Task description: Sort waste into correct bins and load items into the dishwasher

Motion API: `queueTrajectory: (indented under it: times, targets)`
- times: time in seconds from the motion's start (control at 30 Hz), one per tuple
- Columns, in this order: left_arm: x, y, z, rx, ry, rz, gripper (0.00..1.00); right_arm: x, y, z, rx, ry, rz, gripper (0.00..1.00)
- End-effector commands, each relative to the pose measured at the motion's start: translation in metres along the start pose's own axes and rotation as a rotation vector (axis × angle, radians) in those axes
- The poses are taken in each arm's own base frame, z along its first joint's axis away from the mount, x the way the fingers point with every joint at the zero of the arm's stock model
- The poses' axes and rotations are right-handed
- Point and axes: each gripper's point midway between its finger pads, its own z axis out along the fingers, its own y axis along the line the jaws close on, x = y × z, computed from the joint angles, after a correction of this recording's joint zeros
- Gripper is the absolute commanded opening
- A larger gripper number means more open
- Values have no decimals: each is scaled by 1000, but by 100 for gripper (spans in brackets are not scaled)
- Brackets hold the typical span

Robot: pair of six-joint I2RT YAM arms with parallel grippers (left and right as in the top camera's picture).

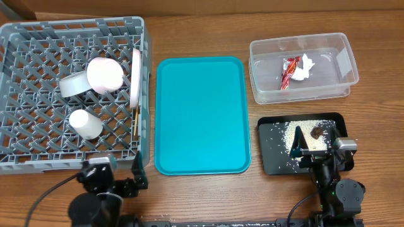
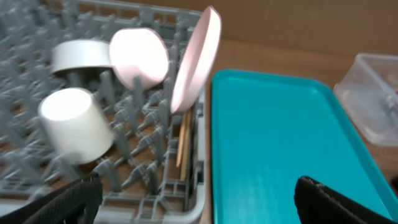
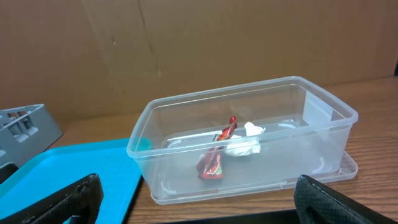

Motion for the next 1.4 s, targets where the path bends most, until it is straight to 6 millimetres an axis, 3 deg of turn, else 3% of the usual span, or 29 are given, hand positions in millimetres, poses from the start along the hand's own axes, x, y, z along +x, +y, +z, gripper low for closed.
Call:
queueTrajectory:
  times: [0.0,0.13,0.3,0.57,1.37]
  targets:
    - [21,-9,26,88,-50,24,100,1,-1,0,4,-7,-1,100]
    - [30,-13,56,131,-118,34,100,1,-1,0,3,-7,-1,100]
    - [31,-9,76,117,-224,48,100,1,-1,0,3,-8,-1,100]
    - [24,-7,79,108,-295,51,100,1,-1,0,4,-8,-1,100]
    - [24,-7,79,107,-294,51,100,1,-1,0,3,-8,-1,100]
